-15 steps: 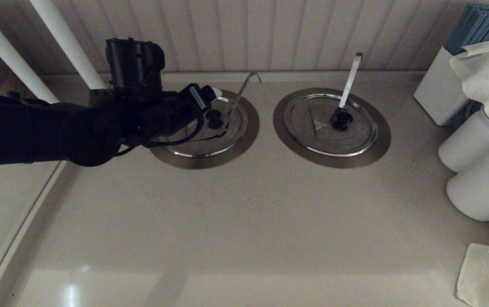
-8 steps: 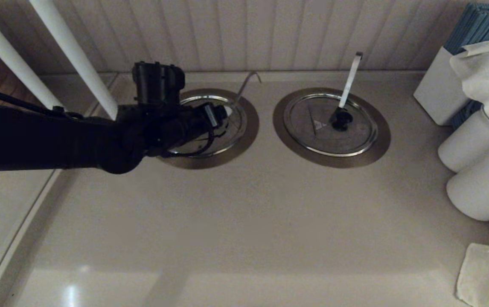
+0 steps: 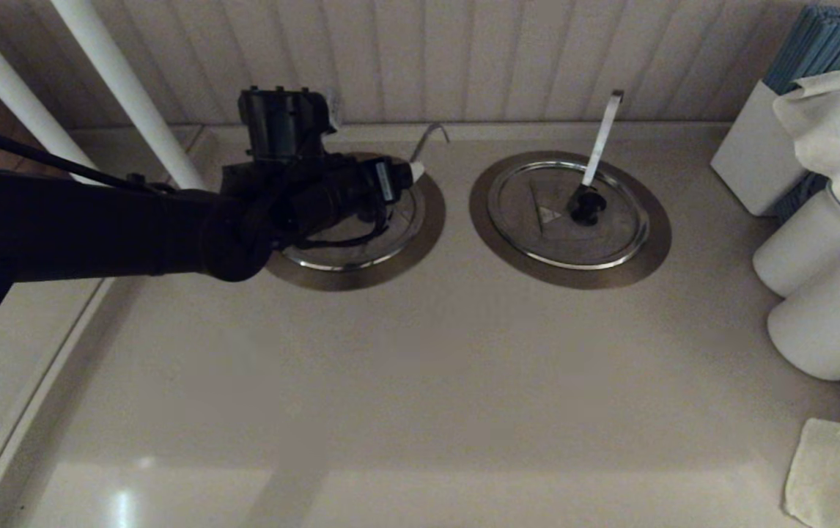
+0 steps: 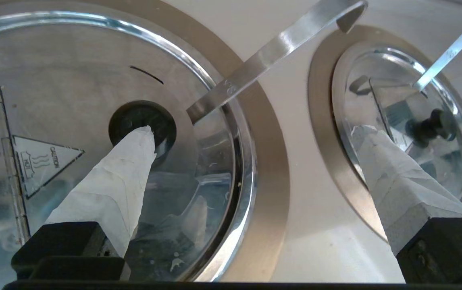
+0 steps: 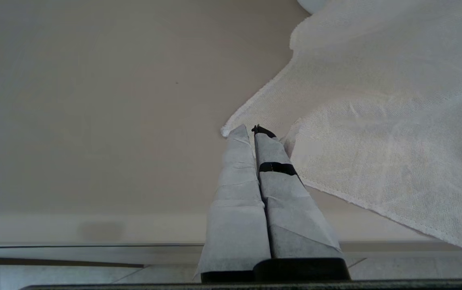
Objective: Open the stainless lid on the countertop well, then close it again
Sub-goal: Put the spoon in the groove
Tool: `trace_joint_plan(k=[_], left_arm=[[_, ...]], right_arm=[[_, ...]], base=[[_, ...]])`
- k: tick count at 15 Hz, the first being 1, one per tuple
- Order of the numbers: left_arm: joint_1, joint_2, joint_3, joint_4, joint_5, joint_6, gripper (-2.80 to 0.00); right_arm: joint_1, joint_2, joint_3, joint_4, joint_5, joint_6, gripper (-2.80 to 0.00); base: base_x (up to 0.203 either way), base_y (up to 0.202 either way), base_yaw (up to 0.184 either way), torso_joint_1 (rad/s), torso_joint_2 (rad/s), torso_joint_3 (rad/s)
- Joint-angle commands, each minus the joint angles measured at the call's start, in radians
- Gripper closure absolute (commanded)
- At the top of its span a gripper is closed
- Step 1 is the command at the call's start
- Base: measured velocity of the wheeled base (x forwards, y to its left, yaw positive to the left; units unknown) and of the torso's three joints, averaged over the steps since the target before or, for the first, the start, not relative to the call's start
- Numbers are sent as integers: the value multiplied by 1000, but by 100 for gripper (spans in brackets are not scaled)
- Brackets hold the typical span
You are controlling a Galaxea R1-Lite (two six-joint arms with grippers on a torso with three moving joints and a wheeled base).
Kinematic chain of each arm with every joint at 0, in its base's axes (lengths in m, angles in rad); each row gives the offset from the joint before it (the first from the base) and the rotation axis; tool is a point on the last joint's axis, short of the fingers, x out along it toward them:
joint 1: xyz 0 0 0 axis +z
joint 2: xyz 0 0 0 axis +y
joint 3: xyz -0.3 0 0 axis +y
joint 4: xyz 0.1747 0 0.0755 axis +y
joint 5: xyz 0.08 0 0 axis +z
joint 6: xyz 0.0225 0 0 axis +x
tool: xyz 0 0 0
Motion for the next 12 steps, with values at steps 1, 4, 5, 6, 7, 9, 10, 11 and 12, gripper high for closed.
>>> trace_joint_plan(k=[1,4,5,6,7,9,10,11,12], left_arm=[[2,-1,9,-15,-9,4,-280],[15,-9,82,-91,-58,62,-280],[15,6,84,-92,-64,68,-280],[15,26,85,-93,-75,77,-280],[15,40,85,-94,-93,83,-280],[15,78,81,-109,-109,95,-280],[15,84,79,-122,-110,99,-280],[15,111,78,-169,-110,101,-280],[15,145,75,-238,-110,116,-280]], right_arm=[[-1,1,0,0,0,0,0],[-1,1,0,0,0,0,0],[0,1,0,0,0,0,0],[-1,1,0,0,0,0,0],[0,1,0,0,0,0,0],[-1,1,0,0,0,0,0],[-1,1,0,0,0,0,0],[-1,1,0,0,0,0,0],[-1,1,0,0,0,0,0]], base=[[0,0,0,0,0,0],[0,0,0,0,0,0],[0,0,0,0,0,0],[0,0,0,0,0,0],[0,0,0,0,0,0],[0,0,0,0,0,0],[0,0,0,0,0,0],[0,0,0,0,0,0],[0,0,0,0,0,0]])
